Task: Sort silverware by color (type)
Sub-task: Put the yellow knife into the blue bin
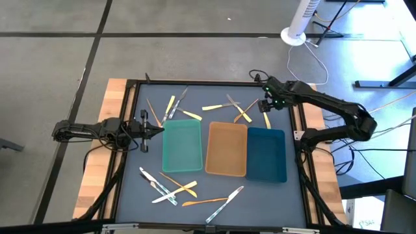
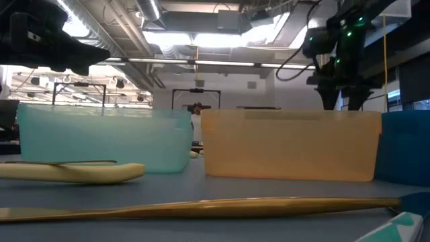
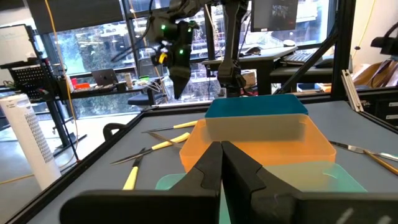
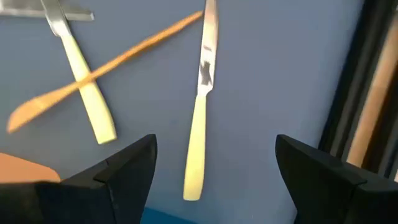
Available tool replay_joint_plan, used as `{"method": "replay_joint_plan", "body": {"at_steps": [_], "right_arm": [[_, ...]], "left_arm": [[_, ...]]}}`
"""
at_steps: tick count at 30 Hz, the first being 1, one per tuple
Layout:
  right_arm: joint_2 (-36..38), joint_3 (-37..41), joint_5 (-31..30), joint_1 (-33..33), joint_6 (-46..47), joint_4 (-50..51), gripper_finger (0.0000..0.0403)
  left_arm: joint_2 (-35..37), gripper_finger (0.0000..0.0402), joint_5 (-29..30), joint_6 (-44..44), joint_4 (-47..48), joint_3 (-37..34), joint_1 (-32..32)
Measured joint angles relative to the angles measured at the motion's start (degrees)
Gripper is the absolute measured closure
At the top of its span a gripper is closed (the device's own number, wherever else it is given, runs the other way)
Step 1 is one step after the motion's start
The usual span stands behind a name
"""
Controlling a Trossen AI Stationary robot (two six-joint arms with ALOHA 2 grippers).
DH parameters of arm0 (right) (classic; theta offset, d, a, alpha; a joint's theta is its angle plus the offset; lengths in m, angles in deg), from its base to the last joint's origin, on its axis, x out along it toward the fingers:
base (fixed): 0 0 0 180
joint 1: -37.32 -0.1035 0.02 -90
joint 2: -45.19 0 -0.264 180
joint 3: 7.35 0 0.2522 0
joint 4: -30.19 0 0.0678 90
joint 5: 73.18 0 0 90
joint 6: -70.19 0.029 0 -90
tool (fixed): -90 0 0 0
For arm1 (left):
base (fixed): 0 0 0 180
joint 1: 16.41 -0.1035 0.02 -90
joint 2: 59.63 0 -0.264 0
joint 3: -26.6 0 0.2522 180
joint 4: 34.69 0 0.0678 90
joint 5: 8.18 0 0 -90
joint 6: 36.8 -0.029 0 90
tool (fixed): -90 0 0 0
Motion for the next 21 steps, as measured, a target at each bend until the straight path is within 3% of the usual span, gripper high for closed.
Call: {"method": "replay_joint_plan", "body": {"at_steps": [21], "right_arm": [[-16.6,0.0,4.1,-0.1,-3.4,-0.9,0.0088]], "left_arm": [[0.0,0.0401,0.0,0.0,0.0,0.0,0.0]]}}
